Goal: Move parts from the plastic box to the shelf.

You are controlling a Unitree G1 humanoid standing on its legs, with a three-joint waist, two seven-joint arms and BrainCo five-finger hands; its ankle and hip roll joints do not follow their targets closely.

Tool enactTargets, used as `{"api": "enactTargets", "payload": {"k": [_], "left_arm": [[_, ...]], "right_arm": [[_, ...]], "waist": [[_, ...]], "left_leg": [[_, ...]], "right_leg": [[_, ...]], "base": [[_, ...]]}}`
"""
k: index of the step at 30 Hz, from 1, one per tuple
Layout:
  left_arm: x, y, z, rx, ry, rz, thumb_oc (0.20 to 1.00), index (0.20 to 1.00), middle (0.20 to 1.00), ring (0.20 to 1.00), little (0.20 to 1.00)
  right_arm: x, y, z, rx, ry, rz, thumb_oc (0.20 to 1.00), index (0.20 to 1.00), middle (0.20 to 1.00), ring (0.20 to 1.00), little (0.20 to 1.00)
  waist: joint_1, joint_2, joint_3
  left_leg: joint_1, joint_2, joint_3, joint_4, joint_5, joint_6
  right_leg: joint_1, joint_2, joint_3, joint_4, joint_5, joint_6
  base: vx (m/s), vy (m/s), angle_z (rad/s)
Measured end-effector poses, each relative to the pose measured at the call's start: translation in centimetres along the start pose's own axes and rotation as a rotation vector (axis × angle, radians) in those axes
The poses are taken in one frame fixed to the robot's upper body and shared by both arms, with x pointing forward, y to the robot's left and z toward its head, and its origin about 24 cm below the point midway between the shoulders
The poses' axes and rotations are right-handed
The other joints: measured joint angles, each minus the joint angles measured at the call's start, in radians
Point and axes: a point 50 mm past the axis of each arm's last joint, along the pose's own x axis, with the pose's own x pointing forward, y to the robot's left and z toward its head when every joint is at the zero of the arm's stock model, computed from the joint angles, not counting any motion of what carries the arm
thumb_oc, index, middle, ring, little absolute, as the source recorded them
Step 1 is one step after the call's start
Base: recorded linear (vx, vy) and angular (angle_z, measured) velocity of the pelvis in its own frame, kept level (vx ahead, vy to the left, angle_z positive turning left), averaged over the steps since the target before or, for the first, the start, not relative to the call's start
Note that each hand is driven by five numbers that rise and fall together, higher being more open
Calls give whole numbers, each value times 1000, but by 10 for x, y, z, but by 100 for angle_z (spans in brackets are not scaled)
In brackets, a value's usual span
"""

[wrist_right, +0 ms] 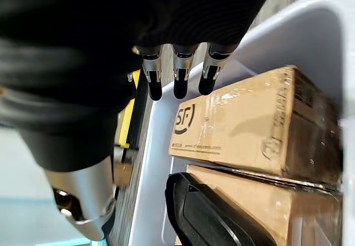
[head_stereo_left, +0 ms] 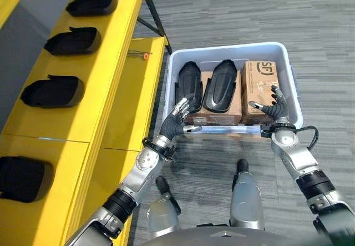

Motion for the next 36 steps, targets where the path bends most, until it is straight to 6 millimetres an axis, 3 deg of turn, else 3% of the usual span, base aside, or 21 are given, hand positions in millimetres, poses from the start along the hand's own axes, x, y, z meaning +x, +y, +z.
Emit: {"api": "enactTargets", "payload": {"k": [2, 4, 7, 9, 13, 18, 23, 26, 33, 36], "left_arm": [[-2, 5, 0, 8, 7, 17, 1000, 1000, 1000, 1000, 1000], [-6, 9, -1, 12, 17, 44, 1000, 1000, 1000, 1000, 1000], [-14, 12, -2, 17, 31, 69, 1000, 1000, 1000, 1000, 1000], [-15, 11, -3, 10, 32, 77, 1000, 1000, 1000, 1000, 1000], [-5, 8, 8, 11, -20, 70, 1000, 1000, 1000, 1000, 1000], [-3, 6, 11, 8, -31, 64, 1000, 1000, 1000, 1000, 1000], [0, 1, 16, 2, -42, 42, 1000, 1000, 1000, 1000, 1000], [4, -5, 21, -30, -58, 24, 1000, 1000, 1000, 1000, 1000], [8, -21, 16, -68, -29, -14, 1000, 1000, 1000, 1000, 1000], [9, -23, 16, -77, -25, -3, 1000, 1000, 1000, 1000, 1000]], "right_arm": [[-9, 7, -10, 7, 28, 33, 1000, 1000, 1000, 1000, 1000], [-13, 17, -9, 23, 26, 64, 1000, 1000, 1000, 1000, 1000], [-15, 31, -1, 62, 6, 96, 1000, 1000, 1000, 1000, 1000], [-8, 31, 14, 71, -38, 87, 1000, 1000, 1000, 1000, 1000], [11, 18, 51, 83, -152, -4, 1000, 1000, 1000, 1000, 1000], [24, 13, 70, 97, -180, -94, 1000, 1000, 1000, 1000, 1000], [38, -10, 93, 162, -198, -276, 1000, 1000, 1000, 1000, 1000], [46, -26, 96, 159, -180, -329, 1000, 1000, 1000, 1000, 1000], [61, -30, 97, 180, -101, -375, 1000, 1000, 1000, 1000, 1000], [60, -26, 95, 169, -99, -354, 1000, 1000, 1000, 1000, 1000]], "waist": [[-2, -22, 0], [11, -26, 0], [51, -24, 3], [50, -16, 16], [49, 14, 70], [77, 41, 106], [89, 68, 132], [94, 96, 145], [103, 97, 145], [103, 97, 145]], "left_leg": [[5, -42, -10, -36, 19, 29], [14, -65, -14, -52, 24, 37], [20, -61, -16, -63, 23, 38], [10, -45, -22, -62, 24, 38], [-23, -28, -45, -40, 25, 37], [-33, -26, -54, -30, 28, 33], [-63, -27, -65, -22, 37, 33], [-101, -33, -65, 1, 38, 33], [-269, -41, -62, 43, 64, 38], [-283, -40, -63, 41, 68, 39]], "right_leg": [[33, 2, 38, -77, 13, 8], [53, 2, 43, -95, 50, 20], [64, 15, 28, -113, 46, 37], [65, 29, 10, -117, 45, 38], [58, 43, -5, -118, 42, 38], [48, 41, -9, -99, 37, 35], [1, 33, -8, -40, 15, 27], [-72, 19, 10, 40, -14, 19], [-312, 4, 62, 184, -40, -9], [-329, 4, 63, 186, -37, -11]], "base": [[108, 72, 18], [99, 35, 22], [44, 12, -1], [15, 5, 3], [3, -8, 9], [3, -12, 6], [-13, 25, 4], [-56, 45, -1], [-77, 49, -4], [0, 30, 0]]}}
